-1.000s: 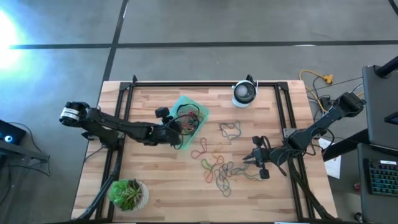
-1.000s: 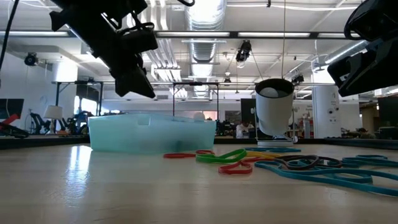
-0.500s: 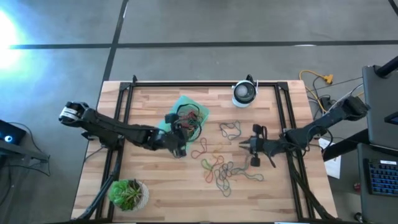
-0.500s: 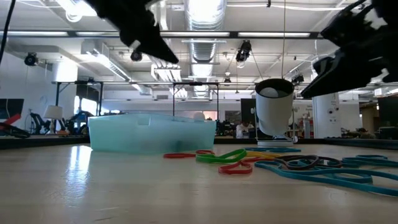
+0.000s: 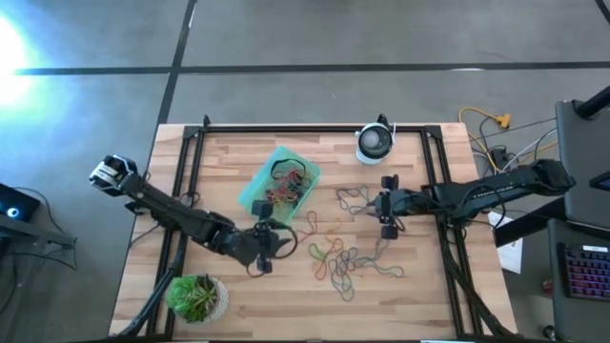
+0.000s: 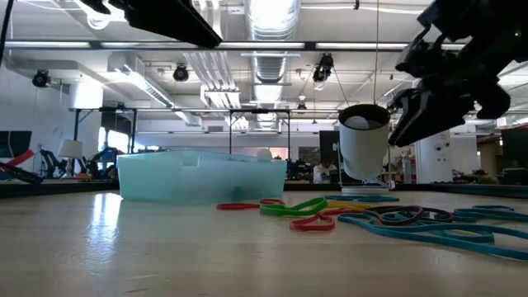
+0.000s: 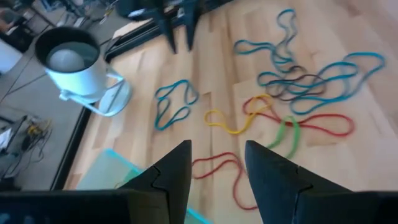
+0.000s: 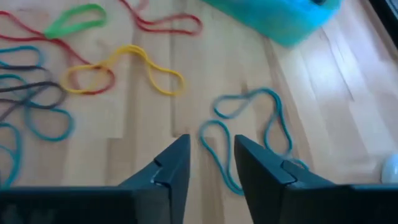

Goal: Pick and place rubber bands into bin
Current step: Put the blue rubber band into the green bin

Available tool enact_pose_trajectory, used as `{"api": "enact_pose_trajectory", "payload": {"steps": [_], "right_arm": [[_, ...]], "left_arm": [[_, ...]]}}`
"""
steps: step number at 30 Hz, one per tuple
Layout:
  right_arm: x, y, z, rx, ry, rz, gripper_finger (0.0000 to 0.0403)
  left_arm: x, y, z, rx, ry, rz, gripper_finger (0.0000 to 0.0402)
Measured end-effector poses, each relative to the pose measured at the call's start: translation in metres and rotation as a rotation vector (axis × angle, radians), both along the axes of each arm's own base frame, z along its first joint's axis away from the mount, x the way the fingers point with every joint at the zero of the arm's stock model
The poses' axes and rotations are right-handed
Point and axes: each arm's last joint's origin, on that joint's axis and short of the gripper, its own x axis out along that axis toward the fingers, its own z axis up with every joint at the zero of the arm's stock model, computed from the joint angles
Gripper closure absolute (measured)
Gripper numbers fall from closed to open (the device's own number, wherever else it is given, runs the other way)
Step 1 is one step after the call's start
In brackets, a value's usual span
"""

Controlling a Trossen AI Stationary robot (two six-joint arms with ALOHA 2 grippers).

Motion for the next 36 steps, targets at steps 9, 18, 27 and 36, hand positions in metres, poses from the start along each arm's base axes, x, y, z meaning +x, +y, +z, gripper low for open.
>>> {"api": "enact_pose_trajectory", "payload": {"steps": [9, 18, 27, 36], "right_arm": [[0.014, -0.033, -0.021, 0.116, 0.118, -0.237, 0.0226], [0.04, -0.064, -0.022, 0.122, 0.209, -0.35, 0.0179], [0.062, -0.08, -0.043, 0.199, 0.414, -0.425, 0.015], [0.069, -0.087, -0.047, 0.27, 0.507, -0.492, 0.0146]], "left_arm": [[-0.01, -0.015, 0.003, 0.006, -0.011, -0.049, 0.0267], [-0.012, -0.017, 0.0, 0.011, -0.003, -0.06, 0.0267], [-0.013, -0.019, 0.0, 0.011, -0.002, -0.066, 0.0267], [-0.014, -0.02, -0.001, 0.011, -0.001, -0.073, 0.0267]]}}
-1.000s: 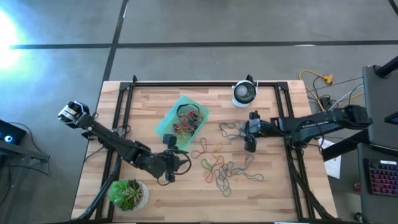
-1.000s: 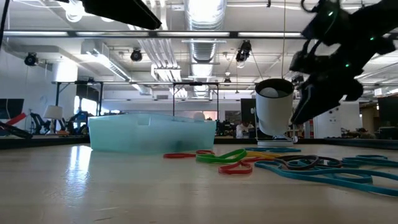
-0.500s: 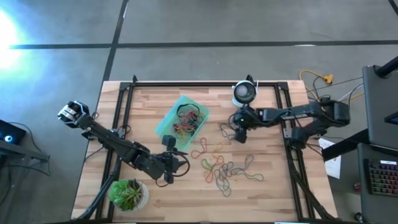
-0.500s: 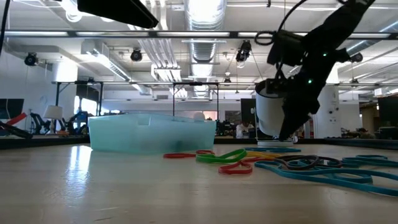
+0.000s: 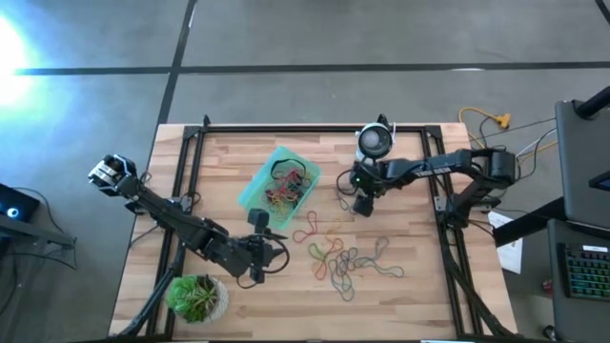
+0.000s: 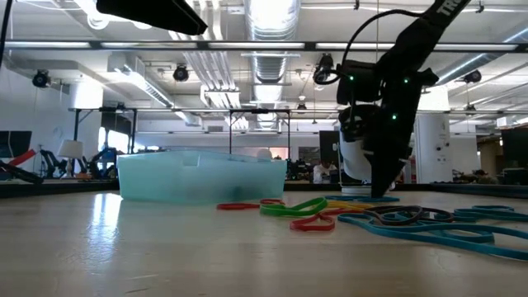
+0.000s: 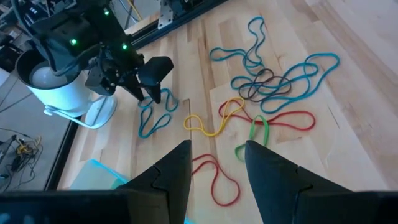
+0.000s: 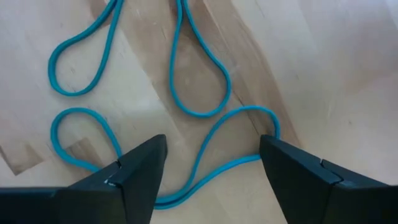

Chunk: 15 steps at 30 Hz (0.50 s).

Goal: Pick and place rubber bands into bin
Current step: Put the blue rubber band into the green bin

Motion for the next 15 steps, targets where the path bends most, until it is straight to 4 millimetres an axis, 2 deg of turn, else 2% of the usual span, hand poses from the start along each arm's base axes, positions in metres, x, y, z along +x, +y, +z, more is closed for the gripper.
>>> {"api": "enact_pose_trajectory", "payload": {"steps": [7, 15], "right_arm": [[0.0, 0.005, -0.002, 0.098, -0.021, 0.027, 0.0175], [0.003, 0.023, -0.002, 0.137, -0.018, 0.099, 0.0183]], "left_arm": [[0.0, 0.0, 0.0, 0.0, 0.001, -0.002, 0.0267], [-0.001, -0.001, -0.001, -0.001, 0.001, -0.006, 0.0267]]}}
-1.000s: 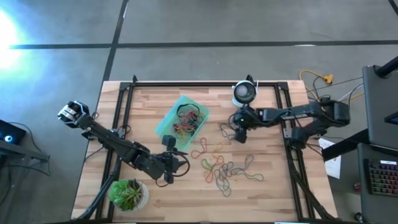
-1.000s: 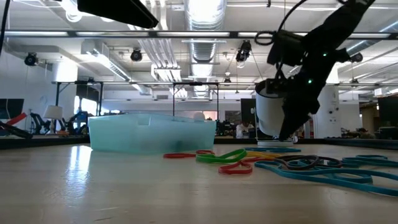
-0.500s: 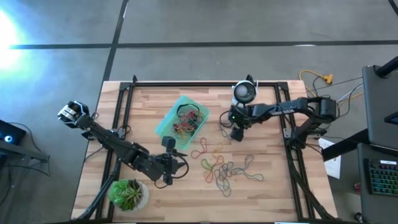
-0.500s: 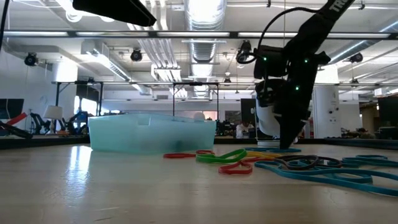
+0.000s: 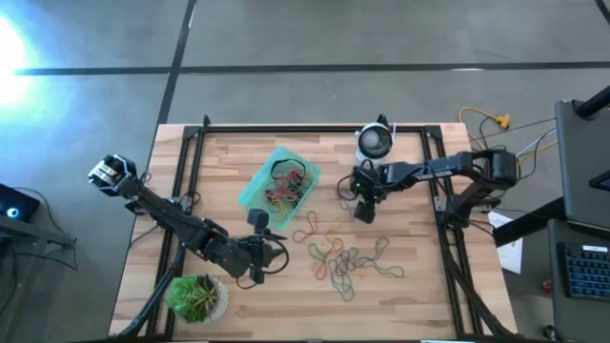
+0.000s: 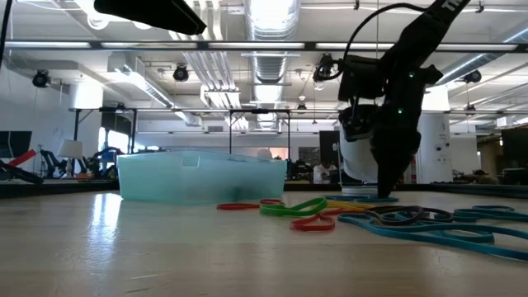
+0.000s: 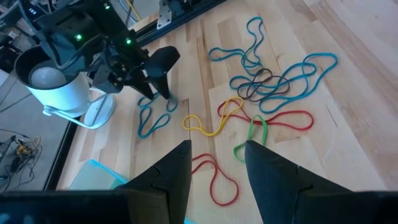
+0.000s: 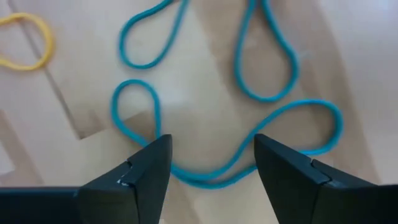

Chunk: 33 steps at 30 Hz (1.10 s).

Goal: Pick and place rubber bands into bin
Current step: Put the blue rubber band into the green bin

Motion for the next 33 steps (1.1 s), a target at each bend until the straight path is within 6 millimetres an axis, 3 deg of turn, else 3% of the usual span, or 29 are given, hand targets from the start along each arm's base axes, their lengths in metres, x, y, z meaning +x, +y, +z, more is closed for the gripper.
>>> {"api": "enact_pose_trajectory", "payload": {"steps": [13, 27, 33], "right_arm": [[0.002, 0.039, 0.001, 0.019, 0.019, 0.048, 0.0183], [0.001, 0.06, 0.001, 0.015, 0.026, 0.164, 0.0184], [-0.001, 0.069, 0.001, -0.099, 0.057, 0.209, 0.0192]], "left_arm": [[0.0, 0.0, -0.001, 0.0, 0.002, 0.001, 0.0267], [0.0, 0.0, -0.001, 0.0, 0.003, 0.001, 0.0267], [0.0, 0.0, -0.001, -0.004, 0.003, 0.003, 0.0267]]}}
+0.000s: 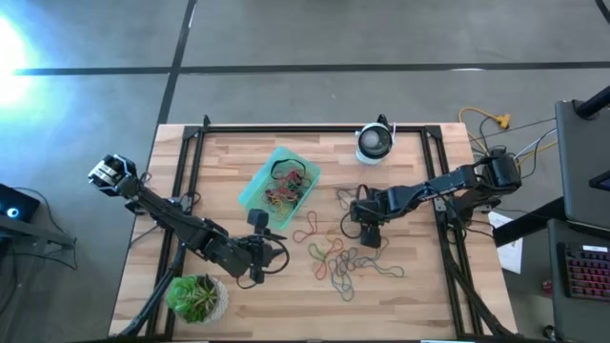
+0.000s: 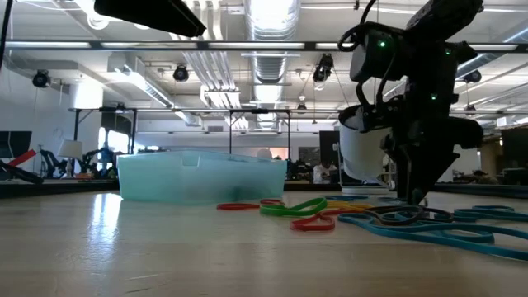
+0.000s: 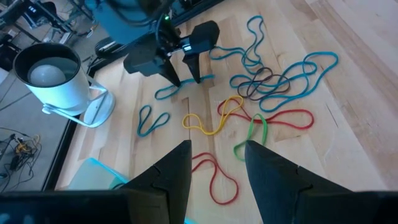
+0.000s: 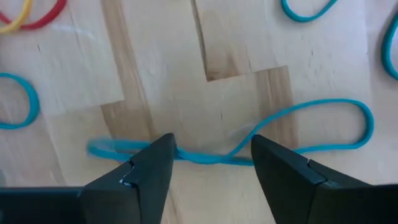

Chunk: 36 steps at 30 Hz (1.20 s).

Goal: Pick and place rubber bands into bin
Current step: Put the blue rubber band into the green bin

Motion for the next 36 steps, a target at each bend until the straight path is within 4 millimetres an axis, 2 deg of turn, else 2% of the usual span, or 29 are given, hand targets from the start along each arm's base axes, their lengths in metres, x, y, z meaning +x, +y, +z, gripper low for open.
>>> {"api": "enact_pose_trajectory", "payload": {"steps": [4, 12, 13, 18, 24, 29, 36], "right_arm": [[-0.001, 0.006, 0.0, -0.029, 0.001, 0.014, 0.0234], [-0.001, 0.013, 0.0, -0.039, -0.001, 0.021, 0.0376], [-0.002, 0.014, 0.0, -0.042, -0.002, 0.024, 0.0384], [-0.002, 0.021, 0.0, -0.094, -0.019, 0.049, 0.0393], [-0.006, 0.035, 0.011, -0.201, -0.065, 0.097, 0.0394], [0.002, 0.044, 0.033, -0.256, -0.177, 0.136, 0.0394], [0.024, 0.042, 0.069, -0.435, -0.301, 0.189, 0.0394]], "left_arm": [[0.0, 0.0, 0.0, -0.007, 0.002, 0.005, 0.0267], [0.0, 0.0, 0.0, -0.01, 0.001, 0.007, 0.0267], [0.0, 0.0, 0.0, -0.01, 0.001, 0.007, 0.0267], [0.0, 0.0, 0.0, -0.01, 0.0, 0.007, 0.0267], [0.0, 0.0, 0.0, -0.01, 0.0, 0.007, 0.0267], [0.0, 0.0, 0.0, -0.011, -0.002, 0.006, 0.0267], [-0.001, 0.0, -0.001, -0.006, 0.007, 0.007, 0.0267]]}}
